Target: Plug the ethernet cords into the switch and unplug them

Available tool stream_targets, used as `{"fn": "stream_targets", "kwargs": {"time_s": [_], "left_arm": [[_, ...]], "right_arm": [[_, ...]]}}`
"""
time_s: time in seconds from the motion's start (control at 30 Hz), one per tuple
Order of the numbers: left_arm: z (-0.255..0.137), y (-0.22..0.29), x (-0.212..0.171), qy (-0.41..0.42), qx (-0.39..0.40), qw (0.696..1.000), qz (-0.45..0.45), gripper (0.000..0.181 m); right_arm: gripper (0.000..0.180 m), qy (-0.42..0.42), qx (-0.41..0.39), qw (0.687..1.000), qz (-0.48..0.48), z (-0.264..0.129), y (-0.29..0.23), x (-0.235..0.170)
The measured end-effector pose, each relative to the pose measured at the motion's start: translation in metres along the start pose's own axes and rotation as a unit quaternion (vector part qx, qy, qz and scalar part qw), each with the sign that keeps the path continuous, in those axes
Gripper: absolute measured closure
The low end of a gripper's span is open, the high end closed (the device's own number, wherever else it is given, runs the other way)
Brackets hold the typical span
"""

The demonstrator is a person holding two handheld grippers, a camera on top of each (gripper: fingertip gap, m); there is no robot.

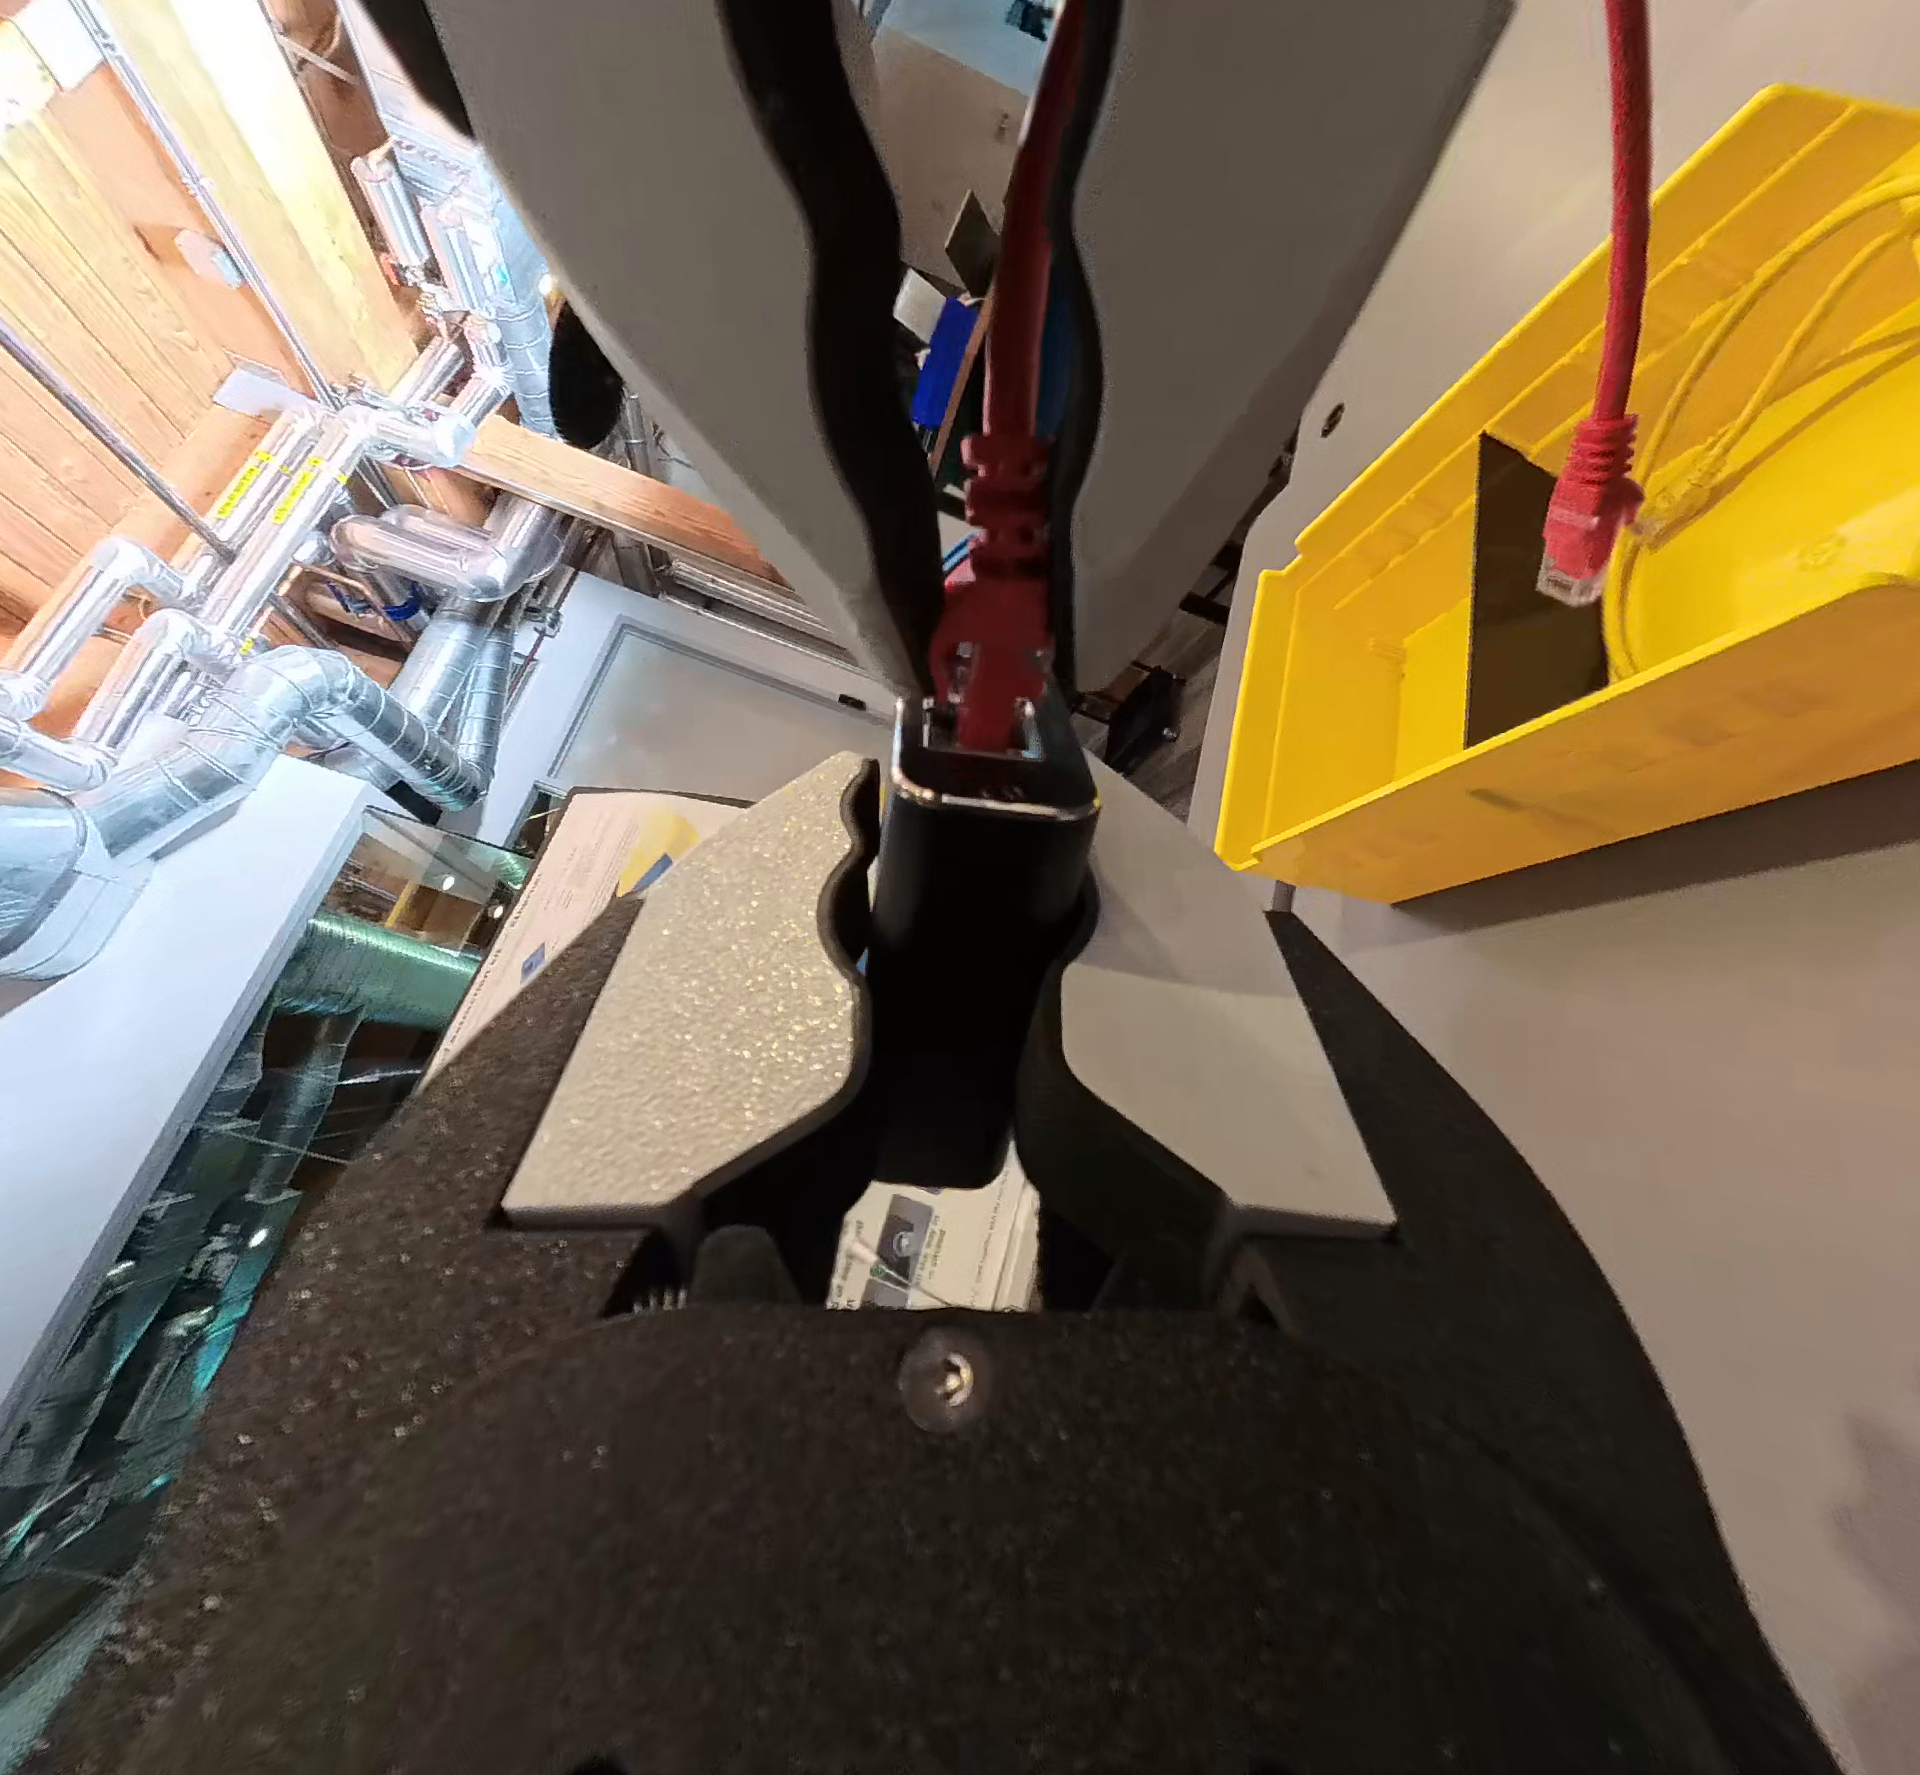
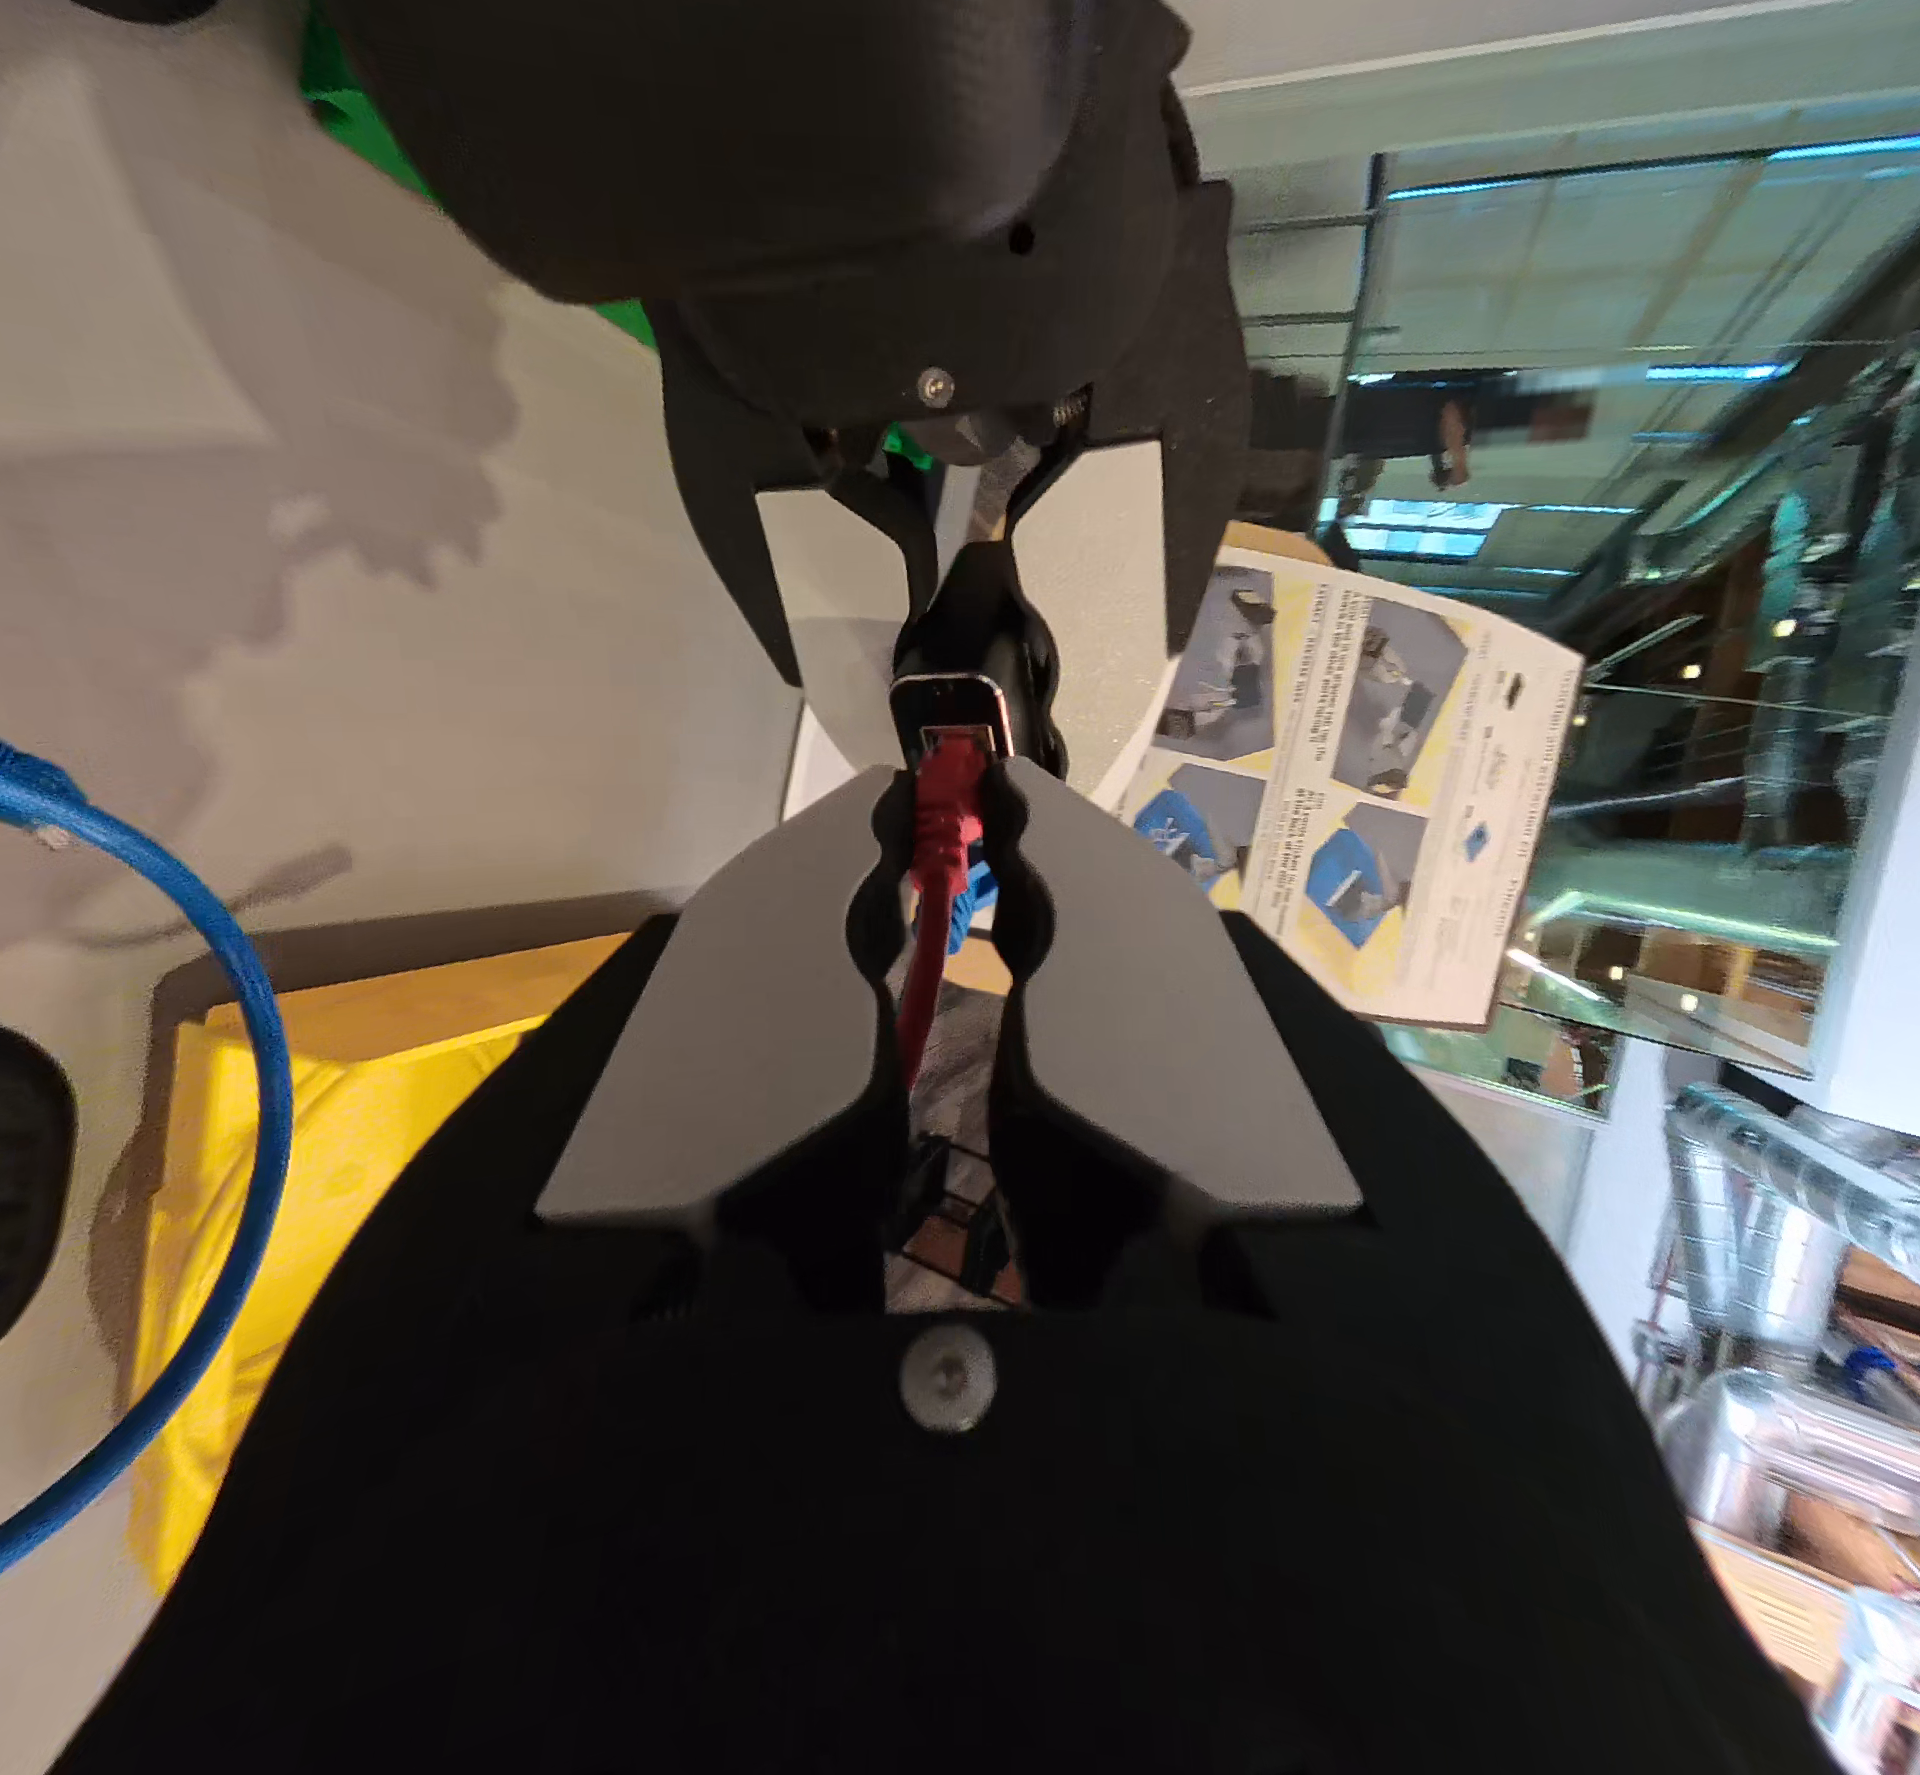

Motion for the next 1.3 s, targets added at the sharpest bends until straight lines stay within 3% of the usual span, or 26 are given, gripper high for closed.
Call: {"fn": "stream_targets", "kwargs": {"time_s": [0.43,0.97,1.3], "left_arm": [[0.018,0.035,-0.003,-0.006,-0.048,0.998,0.047,0.153],[0.02,0.056,0.008,0.017,-0.096,0.994,0.047,0.153],[0.02,0.058,0.005,-0.024,-0.131,0.991,0.023,0.154]], "right_arm": [[0.165,-0.054,0.131,0.989,0.034,0.011,-0.027,-0.019],[0.165,-0.053,0.132,0.99,0.022,0.004,-0.045,-0.029],[0.163,-0.03,0.116,0.992,0.031,0.008,-0.042,-0.032]]}}
Point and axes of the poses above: each gripper's, where its closed fingertips meet, z out along the fingers, x out of its top, y = z × x across the jaws, the point moved 1 cm from there along -z, back along the fingers, and after that the axes turned 11 degrees about -y, right-handed, at the moved point
